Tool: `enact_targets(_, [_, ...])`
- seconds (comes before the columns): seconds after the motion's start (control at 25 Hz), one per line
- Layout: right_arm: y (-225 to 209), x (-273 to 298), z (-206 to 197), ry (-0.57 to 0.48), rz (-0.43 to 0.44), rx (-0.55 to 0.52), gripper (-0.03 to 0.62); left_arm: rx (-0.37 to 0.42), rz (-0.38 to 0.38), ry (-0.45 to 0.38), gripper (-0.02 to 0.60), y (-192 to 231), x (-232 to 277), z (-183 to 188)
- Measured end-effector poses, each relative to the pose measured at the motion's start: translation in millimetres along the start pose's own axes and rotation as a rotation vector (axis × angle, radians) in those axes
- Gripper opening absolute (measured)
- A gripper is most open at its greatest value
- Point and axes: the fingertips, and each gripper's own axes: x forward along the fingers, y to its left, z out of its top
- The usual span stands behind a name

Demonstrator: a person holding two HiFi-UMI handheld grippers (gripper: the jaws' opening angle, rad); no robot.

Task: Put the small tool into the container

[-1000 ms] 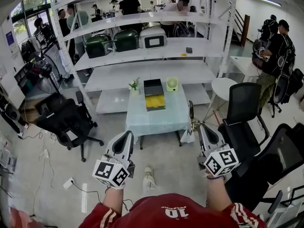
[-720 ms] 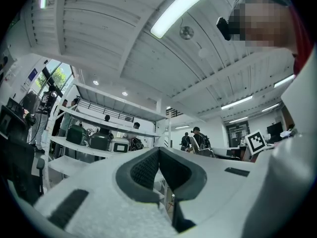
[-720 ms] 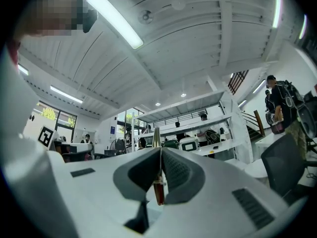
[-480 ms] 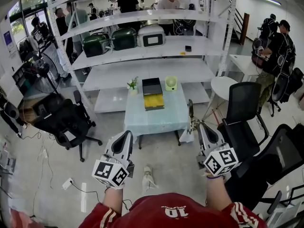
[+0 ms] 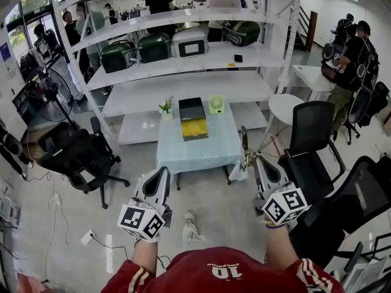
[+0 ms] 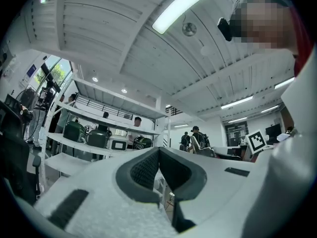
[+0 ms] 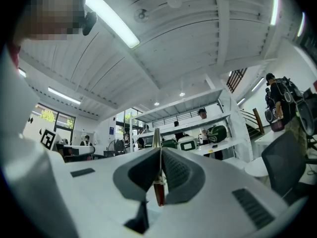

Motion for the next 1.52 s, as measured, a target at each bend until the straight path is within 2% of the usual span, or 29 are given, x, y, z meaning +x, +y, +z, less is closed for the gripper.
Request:
enact_targets(0.4, [-7.9,4.1,0.9,-0.004,0.001,0.001,0.015,0.004,-0.014,0.003,-0.002,-2.5,12.3,-1.2])
enact_targets(0.88, [-11.0,21.6,-3.1,-0.012,-0.015,-0.010,0.015,0.007,-0.013,-0.001,-0.002,13.5,21.7,-4.2])
enact_targets(1.16, [-25.1,67.7,-2.7,-0.019,-0.028,-0.026,0.015,-0.011,-0.014,-0.010,-0.002,47.9,57.5,-6.3])
enact_targets(1.52, [-45.0,153.7,-4.7,-0.002,-0.035,-0.042,0.015,-0.005,-0.004,-0.006,-0.002,113.3,121.8,-9.3])
